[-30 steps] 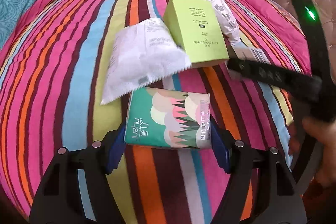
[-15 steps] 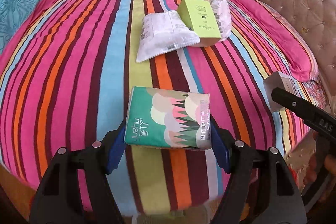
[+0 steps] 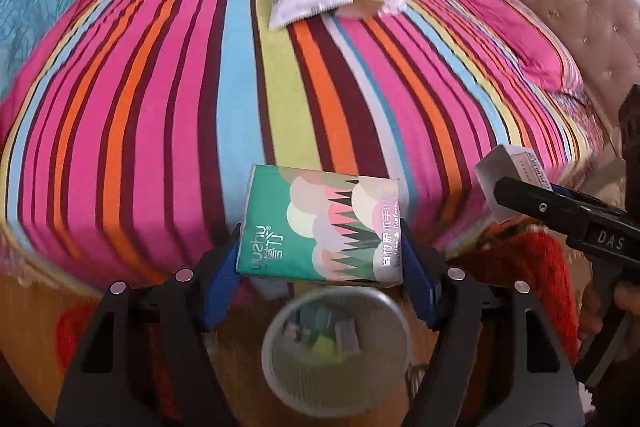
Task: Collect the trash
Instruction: 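Carry teal tissue pack with left tool while right tool carries white COSNORI box to wastebasket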
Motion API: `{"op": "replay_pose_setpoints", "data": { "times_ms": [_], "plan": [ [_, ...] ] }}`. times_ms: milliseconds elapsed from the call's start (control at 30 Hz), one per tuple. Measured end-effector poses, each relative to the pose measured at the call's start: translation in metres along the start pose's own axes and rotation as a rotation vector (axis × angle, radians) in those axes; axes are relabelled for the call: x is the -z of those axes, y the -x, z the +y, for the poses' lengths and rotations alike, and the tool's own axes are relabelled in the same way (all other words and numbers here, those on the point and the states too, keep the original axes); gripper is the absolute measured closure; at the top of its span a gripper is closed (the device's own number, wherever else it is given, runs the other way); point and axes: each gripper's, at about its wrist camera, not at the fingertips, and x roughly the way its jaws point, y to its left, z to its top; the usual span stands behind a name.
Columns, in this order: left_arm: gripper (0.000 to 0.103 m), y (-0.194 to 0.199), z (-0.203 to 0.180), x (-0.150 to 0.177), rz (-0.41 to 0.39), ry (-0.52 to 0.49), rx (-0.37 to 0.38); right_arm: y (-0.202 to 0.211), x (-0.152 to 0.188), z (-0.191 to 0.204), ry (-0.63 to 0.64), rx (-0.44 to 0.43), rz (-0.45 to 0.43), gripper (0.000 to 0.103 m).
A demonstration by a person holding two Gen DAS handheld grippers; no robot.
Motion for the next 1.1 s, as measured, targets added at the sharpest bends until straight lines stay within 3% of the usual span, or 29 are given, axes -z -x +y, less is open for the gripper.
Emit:
{"op": "replay_pose_setpoints", "data": {
  "times_ms": [267,533,933,1100],
  "plan": [
    [0.033,0.010,-0.005,0.047,0.068,-0.023,0.013,0.000,0.041,0.010,-0.035,-0.029,0.100,0.024],
    [0.033,0.005,-0.010,0.067,0.131,-0.032,0.035,-0.013,0.063,0.006,-0.091,-0.038,0.196,0.024],
    [0.033,-0.048,0.001,0.100,0.374,0.050,0.077,-0.063,0.096,-0.001,-0.165,-0.101,0.433,0.024],
    [0.033,-0.062,0.004,0.108,0.440,0.061,0.073,-0.071,0.105,-0.011,-0.217,-0.113,0.477,0.024]
  ]
}}
